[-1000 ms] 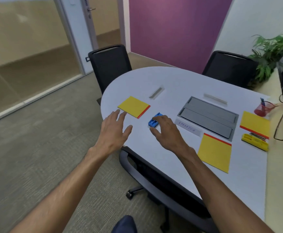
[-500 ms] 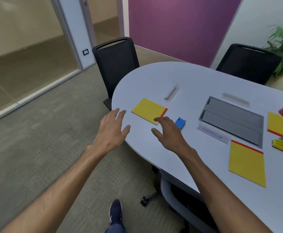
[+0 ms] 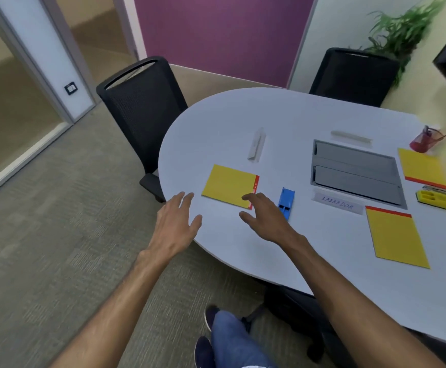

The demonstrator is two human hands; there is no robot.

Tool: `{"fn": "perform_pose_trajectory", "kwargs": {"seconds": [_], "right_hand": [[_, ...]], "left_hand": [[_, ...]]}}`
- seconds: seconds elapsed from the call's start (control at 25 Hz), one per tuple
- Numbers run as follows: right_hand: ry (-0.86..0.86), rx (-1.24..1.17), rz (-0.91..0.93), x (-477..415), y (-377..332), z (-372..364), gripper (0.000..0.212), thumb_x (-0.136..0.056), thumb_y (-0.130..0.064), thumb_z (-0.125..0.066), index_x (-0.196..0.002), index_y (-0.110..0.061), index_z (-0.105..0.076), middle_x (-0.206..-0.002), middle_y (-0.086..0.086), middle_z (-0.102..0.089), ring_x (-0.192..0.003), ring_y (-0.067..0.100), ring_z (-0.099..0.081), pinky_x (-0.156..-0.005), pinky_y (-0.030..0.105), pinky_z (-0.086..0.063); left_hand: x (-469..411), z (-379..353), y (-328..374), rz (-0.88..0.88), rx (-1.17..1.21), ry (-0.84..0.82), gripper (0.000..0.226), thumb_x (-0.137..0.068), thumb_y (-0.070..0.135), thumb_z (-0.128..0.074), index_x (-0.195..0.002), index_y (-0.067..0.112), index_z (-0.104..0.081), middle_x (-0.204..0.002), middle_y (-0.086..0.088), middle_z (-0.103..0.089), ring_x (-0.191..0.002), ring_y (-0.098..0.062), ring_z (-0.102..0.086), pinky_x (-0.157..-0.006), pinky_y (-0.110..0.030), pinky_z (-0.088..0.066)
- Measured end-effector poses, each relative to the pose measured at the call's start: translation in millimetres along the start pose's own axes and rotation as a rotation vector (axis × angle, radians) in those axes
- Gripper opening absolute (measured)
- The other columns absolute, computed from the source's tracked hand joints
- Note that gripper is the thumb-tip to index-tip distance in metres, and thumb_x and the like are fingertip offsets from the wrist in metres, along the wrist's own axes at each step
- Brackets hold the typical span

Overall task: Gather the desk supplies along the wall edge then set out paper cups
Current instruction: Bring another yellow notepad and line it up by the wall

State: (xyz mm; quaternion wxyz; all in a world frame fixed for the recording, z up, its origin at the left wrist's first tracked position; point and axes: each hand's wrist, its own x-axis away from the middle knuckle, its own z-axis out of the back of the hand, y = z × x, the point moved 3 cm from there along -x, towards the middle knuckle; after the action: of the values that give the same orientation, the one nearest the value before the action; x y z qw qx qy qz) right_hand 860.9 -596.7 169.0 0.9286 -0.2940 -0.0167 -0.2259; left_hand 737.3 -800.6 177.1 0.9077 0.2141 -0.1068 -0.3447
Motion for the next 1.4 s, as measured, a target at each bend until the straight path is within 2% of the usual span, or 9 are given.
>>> {"fn": "perform_pose_trajectory", "kwargs": {"seconds": [0.16, 0.48, 0.72, 0.88, 1.04, 1.12, 1.2, 1.32, 1.4], "right_hand": [[-0.01, -0.035, -0.096, -51, 16, -19, 0.046, -0.099, -0.033, -0.054, -0.141, -0.015, -0.046, -0.134, 0.011, -0.05, -0.122, 0.03, -0.05, -0.101, 0.044, -0.042], [0.015, -0.248, -0.328, -150, 73, -62, 0.046, -0.099, -0.028, -0.056, -0.14, -0.011, -0.046, -0.141, 0.011, -0.049, -0.128, 0.027, -0.048, -0.103, 0.039, -0.043], [0.042, -0.404, -0.475, -178, 92, -79, 0.048, -0.098, -0.023, -0.059, -0.142, -0.008, -0.046, -0.144, 0.011, -0.048, -0.131, 0.026, -0.046, -0.108, 0.037, -0.039], [0.096, -0.484, -0.611, -189, 104, -87, 0.047, -0.098, -0.024, -0.059, -0.141, -0.011, -0.047, -0.141, 0.01, -0.049, -0.127, 0.025, -0.049, -0.106, 0.037, -0.042], [0.139, -0.58, -0.76, -195, 104, -95, 0.05, -0.097, -0.025, -0.06, -0.142, -0.012, -0.046, -0.137, 0.009, -0.05, -0.125, 0.023, -0.05, -0.1, 0.03, -0.042], [0.203, -0.644, -0.885, -198, 104, -99, 0.047, -0.094, -0.025, -0.062, -0.138, -0.013, -0.05, -0.131, 0.009, -0.053, -0.118, 0.023, -0.054, -0.093, 0.028, -0.043], [0.347, -0.745, -1.086, -196, 106, -104, 0.04, -0.091, -0.023, -0.063, -0.128, -0.011, -0.056, -0.122, 0.011, -0.061, -0.109, 0.025, -0.06, -0.089, 0.032, -0.049], [0.509, -1.043, -1.332, -196, 98, -124, 0.032, -0.088, -0.02, -0.065, -0.117, -0.01, -0.058, -0.109, 0.013, -0.067, -0.098, 0.03, -0.067, -0.087, 0.044, -0.058], [0.607, -1.259, -1.414, -205, 90, -138, 0.024, -0.088, -0.017, -0.066, -0.109, -0.013, -0.055, -0.103, 0.012, -0.066, -0.088, 0.026, -0.066, -0.079, 0.041, -0.06]], "left_hand": [[-49, -11, -19, -0.043, -0.018, -0.057, 0.066, -0.1, 0.04, -0.049, -0.155, 0.013, -0.027, -0.162, -0.012, -0.027, -0.15, -0.027, -0.022, -0.12, -0.044, -0.022], [-194, -45, -35, -0.155, -0.145, -0.244, 0.067, -0.099, 0.04, -0.052, -0.155, 0.014, -0.026, -0.16, -0.013, -0.029, -0.148, -0.029, -0.027, -0.118, -0.045, -0.027], [-275, -78, -17, -0.267, -0.211, -0.398, 0.071, -0.095, 0.039, -0.058, -0.154, 0.013, -0.029, -0.158, -0.016, -0.032, -0.143, -0.033, -0.034, -0.114, -0.043, -0.031], [-313, -98, -10, -0.354, -0.263, -0.491, 0.073, -0.094, 0.041, -0.058, -0.154, 0.014, -0.028, -0.159, -0.015, -0.031, -0.143, -0.032, -0.034, -0.114, -0.043, -0.031], [-352, -121, -13, -0.457, -0.306, -0.592, 0.075, -0.093, 0.041, -0.06, -0.155, 0.013, -0.026, -0.159, -0.016, -0.029, -0.144, -0.032, -0.033, -0.114, -0.042, -0.031], [-372, -134, -18, -0.49, -0.319, -0.66, 0.077, -0.092, 0.041, -0.061, -0.154, 0.013, -0.026, -0.159, -0.016, -0.029, -0.143, -0.032, -0.033, -0.113, -0.043, -0.033], [-390, -151, -19, -0.532, -0.344, -0.741, 0.079, -0.091, 0.043, -0.062, -0.154, 0.013, -0.026, -0.159, -0.016, -0.028, -0.144, -0.033, -0.032, -0.112, -0.044, -0.034], [-410, -174, -21, -0.584, -0.436, -0.789, 0.084, -0.09, 0.045, -0.062, -0.155, 0.011, -0.022, -0.16, -0.017, -0.023, -0.147, -0.031, -0.025, -0.115, -0.044, -0.03], [-422, -187, -21, -0.635, -0.53, -0.789, 0.085, -0.089, 0.045, -0.062, -0.153, 0.009, -0.02, -0.16, -0.016, -0.02, -0.148, -0.03, -0.021, -0.117, -0.046, -0.025]]}}
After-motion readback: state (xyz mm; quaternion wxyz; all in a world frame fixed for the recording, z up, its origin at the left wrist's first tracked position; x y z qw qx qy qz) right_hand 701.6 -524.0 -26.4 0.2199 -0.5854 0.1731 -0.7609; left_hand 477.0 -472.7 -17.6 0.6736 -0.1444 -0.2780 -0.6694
